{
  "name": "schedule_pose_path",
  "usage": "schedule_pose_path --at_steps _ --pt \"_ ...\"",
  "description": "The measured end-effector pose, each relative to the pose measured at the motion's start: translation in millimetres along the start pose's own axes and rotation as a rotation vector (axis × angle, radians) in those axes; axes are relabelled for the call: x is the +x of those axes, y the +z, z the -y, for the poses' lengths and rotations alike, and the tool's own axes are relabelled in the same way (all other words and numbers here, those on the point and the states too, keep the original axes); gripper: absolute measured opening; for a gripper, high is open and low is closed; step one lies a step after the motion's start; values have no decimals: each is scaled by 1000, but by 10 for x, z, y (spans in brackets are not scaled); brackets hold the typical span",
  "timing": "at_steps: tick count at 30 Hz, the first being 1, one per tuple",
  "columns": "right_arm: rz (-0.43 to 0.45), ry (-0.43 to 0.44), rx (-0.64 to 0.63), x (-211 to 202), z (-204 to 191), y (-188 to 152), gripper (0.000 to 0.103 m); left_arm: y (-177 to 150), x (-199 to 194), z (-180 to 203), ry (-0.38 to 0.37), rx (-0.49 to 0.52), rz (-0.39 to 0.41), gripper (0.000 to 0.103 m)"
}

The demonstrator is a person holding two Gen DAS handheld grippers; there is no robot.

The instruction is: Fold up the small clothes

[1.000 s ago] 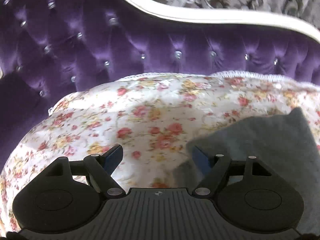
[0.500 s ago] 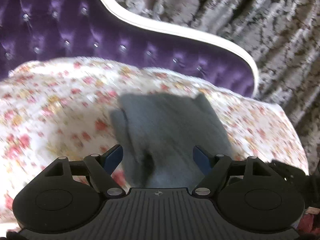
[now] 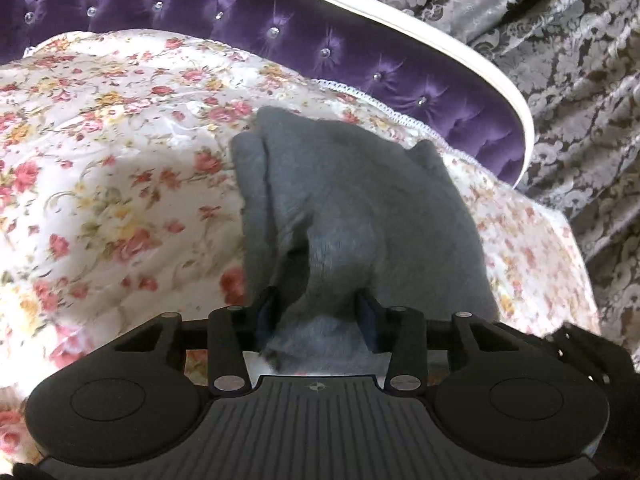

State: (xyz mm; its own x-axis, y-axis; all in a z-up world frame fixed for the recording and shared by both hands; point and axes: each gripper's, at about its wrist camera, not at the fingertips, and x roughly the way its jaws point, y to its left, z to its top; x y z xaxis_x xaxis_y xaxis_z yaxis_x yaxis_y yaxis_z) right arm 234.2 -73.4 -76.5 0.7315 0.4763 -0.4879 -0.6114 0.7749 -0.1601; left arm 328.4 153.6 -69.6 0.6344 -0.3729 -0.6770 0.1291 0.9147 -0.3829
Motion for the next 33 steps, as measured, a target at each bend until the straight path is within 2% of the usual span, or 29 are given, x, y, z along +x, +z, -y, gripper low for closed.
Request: schedule_pose_path --at_steps 2,4,8,9,10,11,13,15,19,27,33 --pt "-66 26 -7 122 -1 -30 51 -54 16 -11 29 4 -33 42" --pt "-104 53 4 191 6 -77 51 -123 -44 -58 18 -8 -14 42" --pt "-85 105 91 45 161 19 50 -131 -260 28 38 39 29 44" --pt "-64 112 124 -14 234 56 51 -109 -331 60 38 51 58 52" --pt "-39 110 160 -70 320 93 55 -79 -405 81 27 55 91 71" --pt "-18 103 197 -112 411 124 61 -40 -455 86 14 50 119 79" --pt "20 96 300 -160 657 181 70 47 -534 90 -14 32 177 88" --pt "49 94 422 -152 927 202 75 142 -506 108 -16 11 182 93" --pt "62 76 551 -10 1295 178 85 196 -309 110 0 0 123 94" --pt "8 171 725 347 1621 -1 86 -57 12 -7 -72 -61 -23 94" --pt "-29 254 830 646 1731 -169 90 3 153 75 -141 -80 -24 96"
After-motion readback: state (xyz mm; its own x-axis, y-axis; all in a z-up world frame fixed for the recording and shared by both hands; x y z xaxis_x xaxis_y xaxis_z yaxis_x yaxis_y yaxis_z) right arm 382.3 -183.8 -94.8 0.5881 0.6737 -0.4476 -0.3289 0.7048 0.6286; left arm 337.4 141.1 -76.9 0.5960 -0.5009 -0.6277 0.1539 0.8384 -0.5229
